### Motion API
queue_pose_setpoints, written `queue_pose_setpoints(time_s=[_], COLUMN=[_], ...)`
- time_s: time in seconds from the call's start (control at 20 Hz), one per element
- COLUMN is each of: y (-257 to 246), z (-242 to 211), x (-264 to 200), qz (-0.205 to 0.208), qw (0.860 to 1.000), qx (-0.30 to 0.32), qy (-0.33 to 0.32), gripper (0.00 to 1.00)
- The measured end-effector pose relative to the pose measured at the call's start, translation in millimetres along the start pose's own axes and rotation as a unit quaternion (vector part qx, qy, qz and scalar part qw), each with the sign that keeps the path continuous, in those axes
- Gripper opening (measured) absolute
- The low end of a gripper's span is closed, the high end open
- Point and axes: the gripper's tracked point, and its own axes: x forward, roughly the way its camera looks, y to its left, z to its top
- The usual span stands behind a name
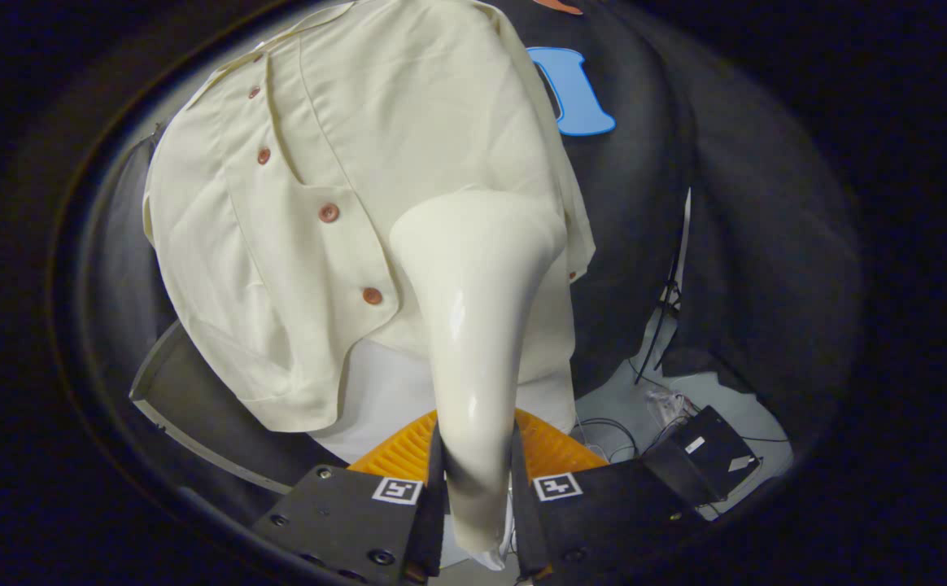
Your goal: Iron the clothes twice with a garment steamer, once on the left side and once on the right side.
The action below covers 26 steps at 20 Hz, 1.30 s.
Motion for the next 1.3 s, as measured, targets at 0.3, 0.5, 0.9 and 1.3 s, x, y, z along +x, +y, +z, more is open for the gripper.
queue_pose_setpoints(time_s=[0.3, 0.5, 0.9, 1.3], y=[-13.7, -16.3, 29.7, 109.1], z=[-52.6, -72.7, -50.2, -8.8], x=[11.2, 7.7, -48.6, -127.1], qz=[-0.001, -0.004, 0.009, 0.008], qw=[1.0, 1.0, 1.0, 0.996], qx=[0.02, 0.018, 0.009, 0.001], qy=[0.017, 0.018, -0.027, -0.093], gripper=[0.36, 0.36, 0.35, 0.36])
